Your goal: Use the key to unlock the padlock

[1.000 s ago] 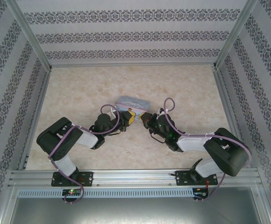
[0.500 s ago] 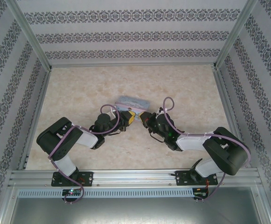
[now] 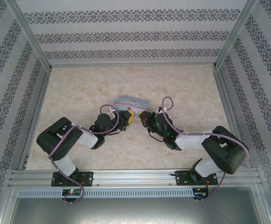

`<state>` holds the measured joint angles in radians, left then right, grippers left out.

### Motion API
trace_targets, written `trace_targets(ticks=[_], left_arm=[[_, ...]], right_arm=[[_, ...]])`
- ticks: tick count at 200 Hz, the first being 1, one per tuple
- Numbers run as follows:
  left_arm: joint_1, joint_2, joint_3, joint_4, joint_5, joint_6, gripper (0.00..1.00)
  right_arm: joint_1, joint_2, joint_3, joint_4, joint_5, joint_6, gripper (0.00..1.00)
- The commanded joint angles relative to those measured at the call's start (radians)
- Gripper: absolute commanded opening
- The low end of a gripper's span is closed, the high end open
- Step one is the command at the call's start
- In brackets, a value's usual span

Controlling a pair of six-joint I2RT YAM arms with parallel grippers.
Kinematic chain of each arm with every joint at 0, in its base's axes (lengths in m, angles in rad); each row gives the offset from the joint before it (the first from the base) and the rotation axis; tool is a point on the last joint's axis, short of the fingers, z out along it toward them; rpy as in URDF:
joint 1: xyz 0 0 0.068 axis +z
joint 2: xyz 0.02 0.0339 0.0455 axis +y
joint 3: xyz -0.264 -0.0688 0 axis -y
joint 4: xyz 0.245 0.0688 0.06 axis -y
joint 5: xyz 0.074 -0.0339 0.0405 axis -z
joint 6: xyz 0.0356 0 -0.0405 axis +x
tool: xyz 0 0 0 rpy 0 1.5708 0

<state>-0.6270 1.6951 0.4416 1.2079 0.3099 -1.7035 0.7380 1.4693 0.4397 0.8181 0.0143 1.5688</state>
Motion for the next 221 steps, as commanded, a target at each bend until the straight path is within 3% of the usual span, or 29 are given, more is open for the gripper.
trace_targets(ticks=[1,221], left_arm=[[-0.016,-0.021,0.025,0.082,0.059,-0.012,0.0],[-0.016,-0.038,0.026,0.079,0.05,-0.013,0.0]], right_arm=[[0.012,0.023,-0.006,0.004,0.057,0.01,0.0],[0.008,0.049,-0.071,0.018,0.11,0.051,0.0]])
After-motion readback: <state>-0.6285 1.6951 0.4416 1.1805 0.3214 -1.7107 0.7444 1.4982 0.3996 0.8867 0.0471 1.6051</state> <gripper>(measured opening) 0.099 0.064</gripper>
